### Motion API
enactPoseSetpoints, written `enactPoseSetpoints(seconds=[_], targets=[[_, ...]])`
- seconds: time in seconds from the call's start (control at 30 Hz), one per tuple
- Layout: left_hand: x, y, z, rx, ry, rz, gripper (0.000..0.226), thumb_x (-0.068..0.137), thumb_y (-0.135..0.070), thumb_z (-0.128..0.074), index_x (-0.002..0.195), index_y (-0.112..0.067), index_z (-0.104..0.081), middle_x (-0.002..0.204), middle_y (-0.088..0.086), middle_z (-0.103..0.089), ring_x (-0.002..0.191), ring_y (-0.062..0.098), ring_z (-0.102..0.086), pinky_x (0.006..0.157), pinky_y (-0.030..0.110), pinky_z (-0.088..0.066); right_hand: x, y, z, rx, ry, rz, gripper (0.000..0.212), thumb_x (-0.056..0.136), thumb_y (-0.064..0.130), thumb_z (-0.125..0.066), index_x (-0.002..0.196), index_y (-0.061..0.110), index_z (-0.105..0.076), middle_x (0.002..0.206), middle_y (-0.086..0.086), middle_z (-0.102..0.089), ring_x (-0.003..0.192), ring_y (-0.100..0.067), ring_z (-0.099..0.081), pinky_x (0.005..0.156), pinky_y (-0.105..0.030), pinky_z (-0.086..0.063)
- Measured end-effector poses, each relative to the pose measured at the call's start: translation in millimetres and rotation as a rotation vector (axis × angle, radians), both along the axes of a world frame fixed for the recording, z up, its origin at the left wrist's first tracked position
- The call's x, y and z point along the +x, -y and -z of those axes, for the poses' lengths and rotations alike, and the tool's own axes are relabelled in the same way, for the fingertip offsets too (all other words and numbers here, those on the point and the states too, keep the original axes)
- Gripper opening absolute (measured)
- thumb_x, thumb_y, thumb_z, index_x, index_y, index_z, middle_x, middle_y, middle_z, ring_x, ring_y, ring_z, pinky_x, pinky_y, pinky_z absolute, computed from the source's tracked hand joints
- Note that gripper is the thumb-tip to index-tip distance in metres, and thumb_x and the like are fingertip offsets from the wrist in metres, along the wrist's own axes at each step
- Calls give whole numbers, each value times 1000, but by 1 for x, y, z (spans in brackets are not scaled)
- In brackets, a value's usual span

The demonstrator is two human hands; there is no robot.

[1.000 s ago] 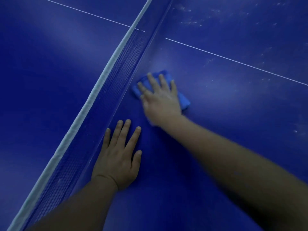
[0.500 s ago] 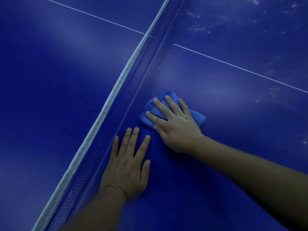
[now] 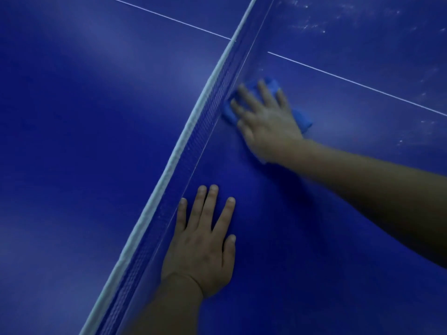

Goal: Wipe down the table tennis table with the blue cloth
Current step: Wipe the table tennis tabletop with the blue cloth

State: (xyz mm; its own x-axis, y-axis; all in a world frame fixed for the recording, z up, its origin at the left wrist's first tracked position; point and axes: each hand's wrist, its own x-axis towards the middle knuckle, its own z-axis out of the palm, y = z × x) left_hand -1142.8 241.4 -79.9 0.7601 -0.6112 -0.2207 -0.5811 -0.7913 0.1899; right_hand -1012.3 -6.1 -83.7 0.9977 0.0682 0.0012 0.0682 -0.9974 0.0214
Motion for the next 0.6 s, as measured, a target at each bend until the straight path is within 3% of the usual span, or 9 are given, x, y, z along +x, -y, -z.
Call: enactPoseSetpoints(seconds=[0.1,0.23,0.47,0.6], targets=[[1,0,0,2,4,11,64,96,-44,-32,156,-21,-25,165,12,-13,153,29,-7,115,57,-13,6,4,-5,-2,-40,-121,54,103,43,-24,151,27,-40,164,1,-26,149,-35,-24,116,-59,-22],[2,-1,0,13,20,17,64,96,-44,-33,155,-20,-26,164,13,-16,152,30,-10,114,57,-14,58,32,-11,10,-48,224,53,106,42,-20,157,29,-24,167,4,-10,153,-33,-7,119,-58,-10],[3,0,1,48,37,26,66,93,-45,-36,154,-18,-28,163,14,-21,150,33,-20,111,57,-18,78,-18,-7,122,-29,213,48,105,37,-24,141,20,-49,164,2,-21,153,-32,-5,120,-61,-5],[3,0,1,45,43,28,67,94,-45,-36,154,-19,-26,163,15,-20,150,33,-20,111,57,-18,92,36,-5,88,-31,476,53,105,38,-23,156,27,-27,168,5,-7,153,-34,-3,120,-61,-3]])
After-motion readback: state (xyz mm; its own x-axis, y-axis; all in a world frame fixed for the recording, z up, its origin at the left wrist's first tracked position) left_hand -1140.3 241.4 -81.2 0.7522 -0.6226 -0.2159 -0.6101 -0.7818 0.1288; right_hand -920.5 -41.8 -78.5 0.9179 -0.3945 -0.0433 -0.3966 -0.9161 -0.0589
